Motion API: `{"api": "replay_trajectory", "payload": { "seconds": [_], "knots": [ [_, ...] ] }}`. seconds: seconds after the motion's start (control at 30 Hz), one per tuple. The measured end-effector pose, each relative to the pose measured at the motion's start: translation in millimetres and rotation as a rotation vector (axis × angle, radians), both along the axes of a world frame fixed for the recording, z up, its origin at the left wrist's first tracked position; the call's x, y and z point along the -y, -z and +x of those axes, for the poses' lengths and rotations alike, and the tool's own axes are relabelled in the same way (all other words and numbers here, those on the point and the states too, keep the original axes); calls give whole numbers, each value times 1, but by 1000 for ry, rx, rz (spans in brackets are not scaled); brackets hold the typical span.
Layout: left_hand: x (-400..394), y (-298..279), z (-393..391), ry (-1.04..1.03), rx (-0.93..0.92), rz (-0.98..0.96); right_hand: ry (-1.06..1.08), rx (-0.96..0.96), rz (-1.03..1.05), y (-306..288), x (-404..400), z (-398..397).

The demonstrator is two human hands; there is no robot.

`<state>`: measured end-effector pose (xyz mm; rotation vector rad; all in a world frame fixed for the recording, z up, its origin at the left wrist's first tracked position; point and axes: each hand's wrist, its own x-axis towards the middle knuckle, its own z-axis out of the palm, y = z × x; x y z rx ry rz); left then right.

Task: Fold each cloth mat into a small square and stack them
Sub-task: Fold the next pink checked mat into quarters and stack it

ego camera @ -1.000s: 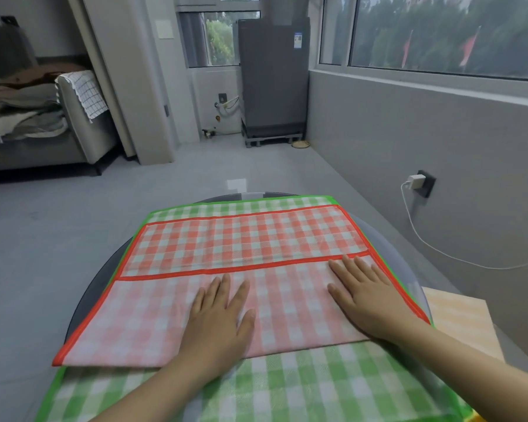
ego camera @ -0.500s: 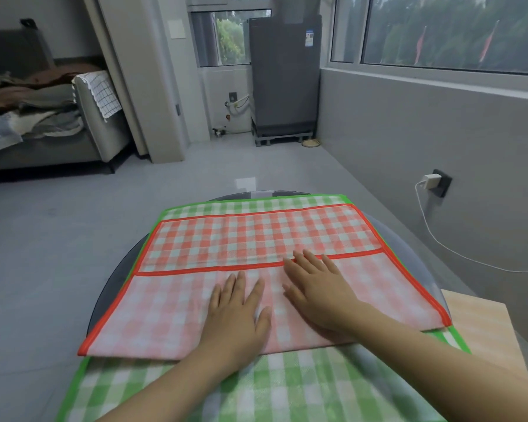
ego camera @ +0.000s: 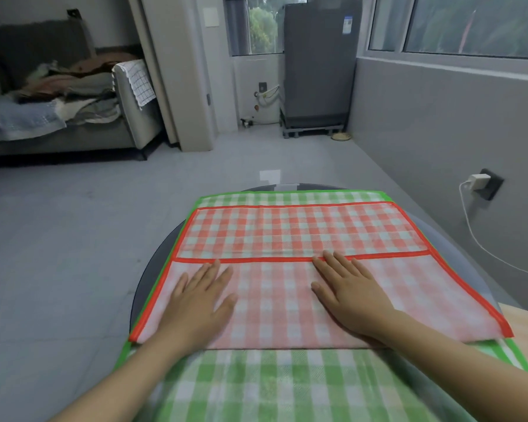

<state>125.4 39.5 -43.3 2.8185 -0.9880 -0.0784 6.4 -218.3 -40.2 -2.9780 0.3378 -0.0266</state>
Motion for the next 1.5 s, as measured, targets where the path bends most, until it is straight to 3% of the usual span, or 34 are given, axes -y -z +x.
{"api": "replay_trajectory", "payload": {
  "seconds": [0.27,0.47,0.6,0.83,1.0,1.1,1.3,1.5],
  "knots": [
    [-15,-2,3,30,-33,-61,-2,19,26,-3,-3,-2],
    [-2,-14,-33,104,-268,-433,-172,117,142,-9,-10,-22],
    [9,-13,-62,201,-342,-526,-263,163,256,-11,-15,-49],
    [23,-12,-72,185,-313,-512,-266,238,347,-8,-14,-73],
    [28,-13,-74,245,-211,-446,-268,277,248,-8,-23,-70],
    [31,-18,-80,301,-154,-358,-278,240,225,-14,-27,-70],
    [24,-32,-106,362,-265,-196,-351,29,261,-31,-28,-93],
    [21,-41,-119,502,-317,-43,-444,-5,297,-32,-32,-110]
  ]
}}
